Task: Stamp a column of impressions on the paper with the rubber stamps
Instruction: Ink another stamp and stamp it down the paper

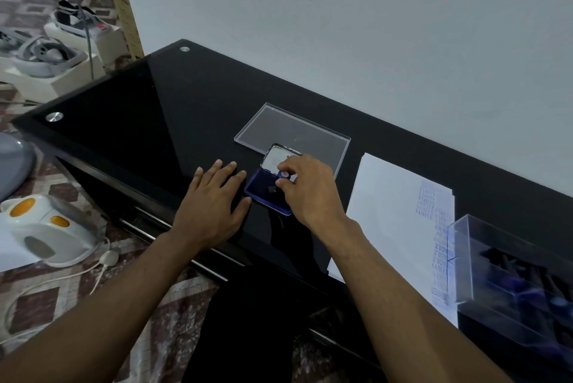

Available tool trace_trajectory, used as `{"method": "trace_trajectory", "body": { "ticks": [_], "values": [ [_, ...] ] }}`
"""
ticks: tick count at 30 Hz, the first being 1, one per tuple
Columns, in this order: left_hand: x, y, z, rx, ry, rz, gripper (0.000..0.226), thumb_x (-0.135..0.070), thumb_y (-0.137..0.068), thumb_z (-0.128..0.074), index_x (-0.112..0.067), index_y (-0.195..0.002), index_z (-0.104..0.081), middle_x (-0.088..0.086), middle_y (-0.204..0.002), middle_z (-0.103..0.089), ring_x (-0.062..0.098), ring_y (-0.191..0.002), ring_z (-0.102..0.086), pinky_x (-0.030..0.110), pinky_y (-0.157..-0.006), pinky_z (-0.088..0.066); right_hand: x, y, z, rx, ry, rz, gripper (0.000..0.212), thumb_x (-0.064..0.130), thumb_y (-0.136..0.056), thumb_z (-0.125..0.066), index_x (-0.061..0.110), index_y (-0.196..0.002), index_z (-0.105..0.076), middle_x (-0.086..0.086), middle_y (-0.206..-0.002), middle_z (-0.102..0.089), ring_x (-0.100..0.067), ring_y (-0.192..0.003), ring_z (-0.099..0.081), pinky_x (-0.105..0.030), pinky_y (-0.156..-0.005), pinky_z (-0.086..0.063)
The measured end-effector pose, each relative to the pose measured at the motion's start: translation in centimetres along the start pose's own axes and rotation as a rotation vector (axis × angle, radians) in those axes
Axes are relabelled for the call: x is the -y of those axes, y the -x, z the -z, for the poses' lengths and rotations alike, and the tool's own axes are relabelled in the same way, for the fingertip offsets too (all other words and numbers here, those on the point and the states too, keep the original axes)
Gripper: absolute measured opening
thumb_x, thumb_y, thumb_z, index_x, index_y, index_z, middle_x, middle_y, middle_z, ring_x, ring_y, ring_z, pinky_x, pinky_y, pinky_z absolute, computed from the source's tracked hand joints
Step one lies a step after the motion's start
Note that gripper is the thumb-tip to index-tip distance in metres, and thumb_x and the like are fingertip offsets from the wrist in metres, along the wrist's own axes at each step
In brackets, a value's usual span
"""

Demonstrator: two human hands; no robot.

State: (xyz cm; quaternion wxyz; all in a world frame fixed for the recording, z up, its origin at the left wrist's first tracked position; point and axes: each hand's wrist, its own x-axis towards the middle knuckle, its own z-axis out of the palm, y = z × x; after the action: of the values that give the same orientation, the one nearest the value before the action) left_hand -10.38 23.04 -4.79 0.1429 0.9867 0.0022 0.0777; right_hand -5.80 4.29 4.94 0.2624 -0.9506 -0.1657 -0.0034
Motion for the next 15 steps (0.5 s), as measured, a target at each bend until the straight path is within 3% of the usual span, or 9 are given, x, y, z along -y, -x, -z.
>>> {"method": "trace_trajectory", "body": {
  "ticks": [2,6,9,11,13,15],
  "values": [
    [-0.2,0.0,0.2,-0.019,0.051,0.000,0.073,-0.063,-0.094,-0.025,-0.022,-0.154,-0.037,0.005,-0.162,-0.032,0.024,-0.154,-0.016,0.048,-0.125,-0.008,-0.2,0.4,0.2,-0.020,-0.072,-0.019,0.033,0.020,-0.092,-0.068,0.021,-0.124,-0.066,-0.001,-0.127,-0.063,-0.016,-0.113,-0.060,-0.031,-0.098,-0.052],
    [-2.0,-0.2,0.7,-0.051,0.098,-0.039,0.068,-0.056,-0.096,-0.034,-0.020,-0.153,-0.037,0.007,-0.161,-0.033,0.026,-0.153,-0.019,0.045,-0.126,-0.009,-1.3,1.4,1.4,-0.085,-0.094,-0.032,0.029,0.019,-0.091,-0.070,0.020,-0.120,-0.070,-0.001,-0.122,-0.066,-0.016,-0.103,-0.065,-0.028,-0.091,-0.056],
    [-4.4,-0.8,1.0,-0.055,0.114,-0.075,0.068,-0.056,-0.095,-0.033,-0.018,-0.151,-0.041,0.008,-0.160,-0.035,0.027,-0.152,-0.022,0.046,-0.126,-0.012,-2.8,2.6,3.2,-0.117,-0.062,-0.052,0.025,0.016,-0.091,-0.070,0.019,-0.115,-0.073,0.002,-0.117,-0.067,-0.014,-0.098,-0.065,-0.003,-0.075,-0.045],
    [-6.3,-1.1,0.9,-0.055,0.124,-0.113,0.067,-0.056,-0.095,-0.034,-0.017,-0.149,-0.043,0.009,-0.158,-0.037,0.029,-0.151,-0.025,0.048,-0.125,-0.015,-4.1,3.5,4.5,-0.145,-0.038,-0.082,0.023,0.015,-0.090,-0.070,0.021,-0.112,-0.075,0.004,-0.111,-0.067,-0.012,-0.092,-0.064,0.003,-0.066,-0.032],
    [-8.3,-1.2,0.8,-0.049,0.133,-0.154,0.065,-0.055,-0.096,-0.036,-0.017,-0.148,-0.044,0.009,-0.158,-0.038,0.029,-0.149,-0.027,0.049,-0.125,-0.017,-5.5,4.4,5.6,-0.174,-0.053,-0.134,0.023,0.015,-0.089,-0.071,0.021,-0.110,-0.075,0.002,-0.112,-0.069,-0.012,-0.089,-0.066,0.001,-0.075,-0.035],
    [-10.3,-1.3,0.7,-0.034,0.149,-0.177,0.061,-0.053,-0.099,-0.042,-0.019,-0.149,-0.043,0.007,-0.160,-0.035,0.028,-0.150,-0.026,0.047,-0.124,-0.020,-6.9,5.4,6.6,-0.195,-0.091,-0.188,0.023,0.014,-0.089,-0.071,0.018,-0.111,-0.075,0.001,-0.115,-0.068,-0.015,-0.090,-0.069,-0.014,-0.086,-0.047]
  ]
}}
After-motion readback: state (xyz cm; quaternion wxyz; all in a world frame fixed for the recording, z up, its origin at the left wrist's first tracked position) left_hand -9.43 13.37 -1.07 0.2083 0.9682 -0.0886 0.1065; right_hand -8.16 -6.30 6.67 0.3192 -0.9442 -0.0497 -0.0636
